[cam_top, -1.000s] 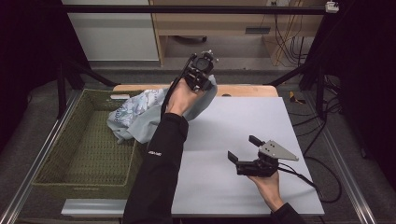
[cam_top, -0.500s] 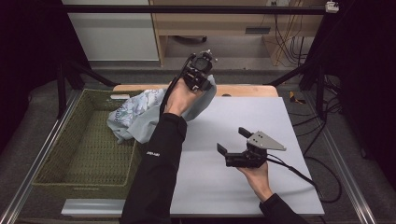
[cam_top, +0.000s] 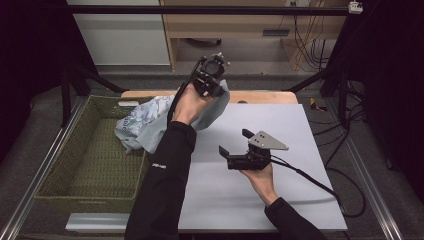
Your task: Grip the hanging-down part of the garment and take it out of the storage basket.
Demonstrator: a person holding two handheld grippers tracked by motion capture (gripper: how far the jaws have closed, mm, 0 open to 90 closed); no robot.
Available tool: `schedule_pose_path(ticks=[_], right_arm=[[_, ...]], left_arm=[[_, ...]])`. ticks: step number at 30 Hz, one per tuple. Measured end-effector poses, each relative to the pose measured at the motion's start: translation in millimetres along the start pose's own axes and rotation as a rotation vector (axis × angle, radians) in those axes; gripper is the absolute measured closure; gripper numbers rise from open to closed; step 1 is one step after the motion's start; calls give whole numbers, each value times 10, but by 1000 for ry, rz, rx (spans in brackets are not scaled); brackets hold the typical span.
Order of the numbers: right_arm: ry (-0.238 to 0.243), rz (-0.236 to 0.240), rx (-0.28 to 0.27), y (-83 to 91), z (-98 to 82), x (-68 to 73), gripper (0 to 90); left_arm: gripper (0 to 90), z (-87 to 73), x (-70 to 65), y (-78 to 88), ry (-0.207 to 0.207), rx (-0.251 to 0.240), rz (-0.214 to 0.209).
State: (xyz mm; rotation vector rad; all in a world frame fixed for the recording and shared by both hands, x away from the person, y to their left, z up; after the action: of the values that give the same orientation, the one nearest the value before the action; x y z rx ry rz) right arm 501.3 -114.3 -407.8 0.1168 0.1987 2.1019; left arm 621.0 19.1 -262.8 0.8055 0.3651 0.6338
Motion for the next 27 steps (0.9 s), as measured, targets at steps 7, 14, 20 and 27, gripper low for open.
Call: schedule_pose_path(ticks=[7, 14, 20, 27], right_arm=[[-7, -5, -5, -148, 54, 53, 3], [0, 3, -9, -309, 117, 138, 3], [-5, 15, -9, -420, 163, 215, 4], [22, 22, -2, -596, 236, 300, 7]], left_arm=[[847, -14, 26, 35, 4, -7, -3], [847, -17, 44, 74, 6, -11, 2], [847, -24, 44, 73, 2, -5, 5], [847, -7, 47, 111, 1, -5, 12]])
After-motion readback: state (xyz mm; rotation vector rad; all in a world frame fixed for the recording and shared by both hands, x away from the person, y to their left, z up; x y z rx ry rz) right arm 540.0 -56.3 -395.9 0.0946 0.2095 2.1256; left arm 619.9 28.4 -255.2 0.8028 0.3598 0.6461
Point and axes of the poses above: each handheld gripper's, and its own axes: y roughly backward along the jaws, z roughly out of its top, x roughly to its left, the point moved 3 cm from there along -y, roughly forward along the jaws, and after that the axes turned 10 degrees about -z, right-handed, at the moved point
